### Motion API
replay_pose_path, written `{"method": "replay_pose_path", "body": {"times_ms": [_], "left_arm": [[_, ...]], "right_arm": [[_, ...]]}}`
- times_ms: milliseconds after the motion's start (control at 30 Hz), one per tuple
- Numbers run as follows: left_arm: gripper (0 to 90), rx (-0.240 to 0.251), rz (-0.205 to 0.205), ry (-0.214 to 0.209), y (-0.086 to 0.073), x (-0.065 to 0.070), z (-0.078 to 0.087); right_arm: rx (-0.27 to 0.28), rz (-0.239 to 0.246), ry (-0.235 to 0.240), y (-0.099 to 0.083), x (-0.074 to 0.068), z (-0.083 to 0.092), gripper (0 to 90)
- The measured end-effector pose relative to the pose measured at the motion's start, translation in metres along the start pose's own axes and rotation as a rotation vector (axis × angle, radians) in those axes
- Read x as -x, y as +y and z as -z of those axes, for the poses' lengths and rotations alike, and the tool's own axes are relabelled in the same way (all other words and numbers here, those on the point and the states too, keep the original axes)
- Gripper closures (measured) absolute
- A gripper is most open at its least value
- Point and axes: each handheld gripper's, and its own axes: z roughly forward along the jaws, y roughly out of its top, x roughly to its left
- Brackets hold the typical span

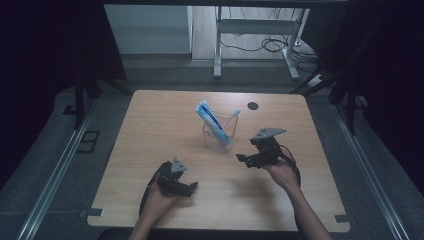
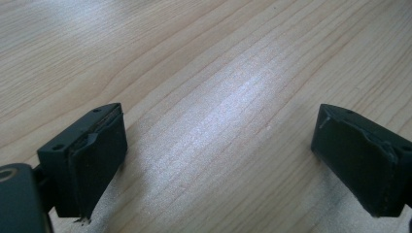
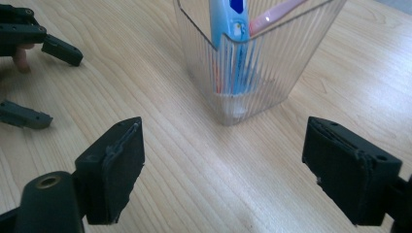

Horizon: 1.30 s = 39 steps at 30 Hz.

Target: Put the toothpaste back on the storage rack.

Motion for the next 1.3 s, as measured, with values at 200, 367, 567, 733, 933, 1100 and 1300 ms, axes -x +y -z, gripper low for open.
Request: {"method": "replay_pose_path", "body": {"times_ms": [200,367,567,733,933,1100,1300], "left_arm": [[6.1,0.0,0.001,0.0,0.0,0.0,0.0],[6.1,0.0,-0.003,0.0,0.0,0.0,0.0],[6.1,0.003,0.001,0.001,0.0,0.0,0.0],[6.1,0.003,0.001,0.0,0.0,0.0,0.0],[6.1,0.003,0.004,0.0,0.0,0.0,0.0],[6.1,0.0,0.003,0.0,0.0,0.0,0.0],[6.5,0.001,0.007,0.005,0.0,0.001,0.0]], "right_arm": [[-0.004,-0.003,-0.009,-0.007,0.0,0.004,14.4],[-0.006,-0.005,-0.018,-0.015,0.001,0.008,14.3],[-0.008,-0.015,-0.03,-0.025,0.002,0.013,14.2],[-0.014,-0.018,-0.042,-0.034,0.003,0.018,14.2],[-0.009,-0.029,-0.056,-0.045,0.004,0.022,14.2],[-0.009,-0.05,-0.058,-0.056,0.006,0.023,14.2],[-0.007,-0.078,-0.058,-0.068,0.007,0.024,14.2]]}}
